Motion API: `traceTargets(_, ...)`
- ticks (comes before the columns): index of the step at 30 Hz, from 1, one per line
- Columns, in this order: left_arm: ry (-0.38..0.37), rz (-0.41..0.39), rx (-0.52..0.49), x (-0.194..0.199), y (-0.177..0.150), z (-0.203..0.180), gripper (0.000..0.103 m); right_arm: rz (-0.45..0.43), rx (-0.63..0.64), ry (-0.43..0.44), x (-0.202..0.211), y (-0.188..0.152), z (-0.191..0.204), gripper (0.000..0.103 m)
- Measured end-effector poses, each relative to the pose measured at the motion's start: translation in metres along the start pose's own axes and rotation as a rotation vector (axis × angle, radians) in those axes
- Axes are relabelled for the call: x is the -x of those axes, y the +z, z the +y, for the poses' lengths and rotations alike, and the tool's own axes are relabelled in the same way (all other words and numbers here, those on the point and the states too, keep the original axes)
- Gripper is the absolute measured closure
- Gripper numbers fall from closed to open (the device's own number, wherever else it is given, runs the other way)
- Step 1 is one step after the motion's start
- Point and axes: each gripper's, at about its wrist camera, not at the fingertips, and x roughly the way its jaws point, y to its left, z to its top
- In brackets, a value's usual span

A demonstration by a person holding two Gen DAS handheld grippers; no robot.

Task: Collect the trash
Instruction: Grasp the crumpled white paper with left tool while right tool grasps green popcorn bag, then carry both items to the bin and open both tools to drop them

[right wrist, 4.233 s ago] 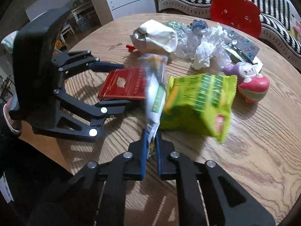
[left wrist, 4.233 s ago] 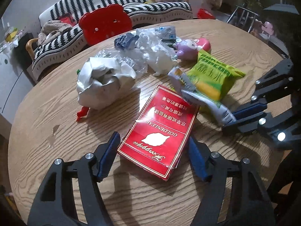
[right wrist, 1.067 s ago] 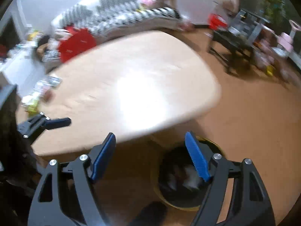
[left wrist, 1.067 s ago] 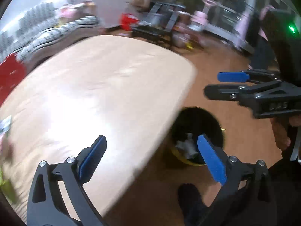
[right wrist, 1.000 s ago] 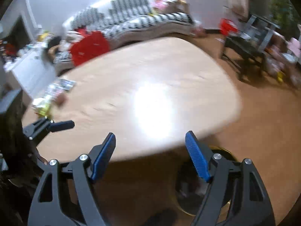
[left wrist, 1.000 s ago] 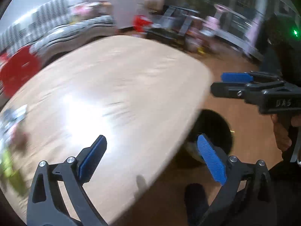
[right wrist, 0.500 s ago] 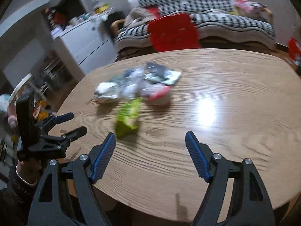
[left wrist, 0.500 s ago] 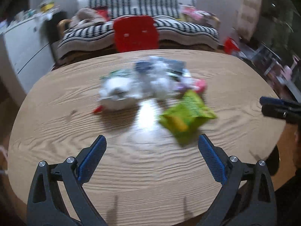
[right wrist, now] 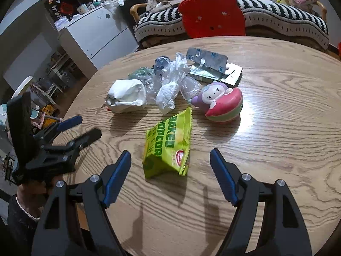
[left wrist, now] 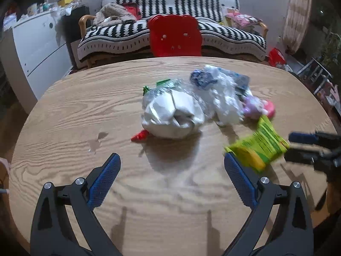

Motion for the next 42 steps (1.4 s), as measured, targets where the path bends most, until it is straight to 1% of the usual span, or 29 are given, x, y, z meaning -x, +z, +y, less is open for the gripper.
traceTargets(7,-0.025,-0.024,0.081,-0.032,0.029,0.008,0.008,0.033,-0.020,0.009,-0.019,0.008,-0.007,0.029)
traceTargets(10,-0.036,-0.016,0.125,-0.043,0.035,0.009,0.008,0.048,-0.023,0.009,-0.026,0.007,-0.008,0.030)
traceTargets(12,-0.027,-0.010,0.134,-0.049,0.039,0.008,0.008,0.058,-0.020,0.003,-0.031,0.007,-0.005,0.037)
traceTargets(13,-0.017,-0.011,0.136,-0.052,0.040,0.007,0.009,0.059,-0.020,0.008,-0.033,0.005,-0.005,0.038)
traceTargets(14,-0.012,-0.014,0.134,-0.054,0.041,0.006,0.009,0.057,-0.023,0.017,-0.032,0.005,-0.004,0.044)
traceTargets(15,-0.004,-0.014,0.128,-0.055,0.041,0.005,0.020,0.052,-0.024,0.038,-0.030,0.004,-0.003,0.057)
traceTargets(16,0.002,-0.009,0.118,-0.056,0.041,0.003,0.036,0.052,-0.015,0.024,-0.028,0.003,-0.001,0.057)
traceTargets(17,0.003,-0.004,0.111,-0.055,0.041,0.002,0.037,0.049,0.001,0.011,-0.025,0.002,0.001,0.058)
traceTargets(18,-0.003,-0.011,0.108,-0.052,0.041,0.002,0.040,0.042,0.013,0.008,-0.022,0.001,0.002,0.063)
traceTargets(21,0.016,-0.011,0.108,-0.039,0.037,0.003,0.042,0.025,0.031,0.009,-0.010,-0.004,0.006,0.063)
traceTargets(25,0.034,-0.022,0.079,-0.018,0.030,-0.001,0.042,-0.015,0.059,0.012,0.010,-0.006,0.011,0.064)
traceTargets(29,0.028,-0.017,0.054,-0.004,0.023,-0.009,0.042,-0.043,0.082,0.003,0.027,-0.007,0.012,0.064)
traceTargets(33,0.018,-0.013,0.013,0.005,0.017,-0.025,0.042,-0.072,0.101,-0.044,0.042,-0.010,0.009,0.064)
traceTargets(37,0.012,-0.021,-0.035,0.012,0.012,-0.050,0.042,-0.106,0.110,-0.107,0.066,-0.019,-0.007,0.064)
traceTargets(42,-0.052,-0.030,-0.104,0.022,0.007,-0.100,0.042,-0.139,0.110,-0.194,0.102,-0.036,-0.039,0.064)
